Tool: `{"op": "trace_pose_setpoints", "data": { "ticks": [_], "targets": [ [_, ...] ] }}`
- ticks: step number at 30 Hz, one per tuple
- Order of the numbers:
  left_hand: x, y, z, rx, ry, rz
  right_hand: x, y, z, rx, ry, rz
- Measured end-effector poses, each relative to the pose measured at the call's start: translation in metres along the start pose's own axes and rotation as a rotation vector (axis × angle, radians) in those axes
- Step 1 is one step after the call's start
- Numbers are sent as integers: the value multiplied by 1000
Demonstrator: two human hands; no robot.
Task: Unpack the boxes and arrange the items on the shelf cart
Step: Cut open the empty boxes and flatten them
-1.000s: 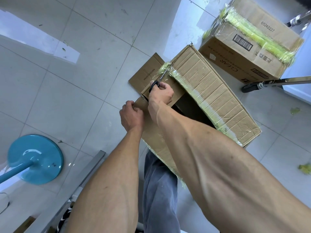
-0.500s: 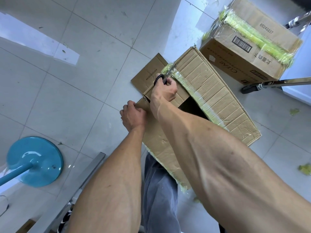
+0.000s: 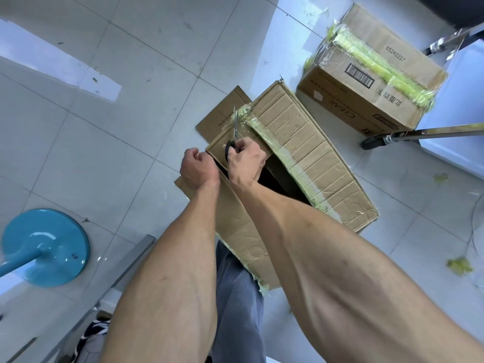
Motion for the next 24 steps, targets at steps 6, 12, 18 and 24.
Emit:
{"op": "trace_pose_setpoints", "data": {
  "ticks": [6, 12, 18, 24],
  "targets": [
    [2, 21, 29, 349, -139, 449, -17, -41, 22, 227, -215, 408],
    [44, 47, 92, 465, -169, 476, -32, -66, 60, 615, -493, 657],
    [121, 60, 173, 274, -396, 743, -76, -106, 107, 1011, -709, 864],
    [250, 77, 257, -38, -845, 689, -145, -134, 122, 949, -831, 1029]
  ]
}}
Point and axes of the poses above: each hand's wrist, its own z-axis away from the middle knuckle, its own y-axis out of the palm, x = y × z, the point moved 6 cm from there along -z, towards the middle knuckle, and after that the axes turned 13 degrees about -z, right-handed, at the moved point
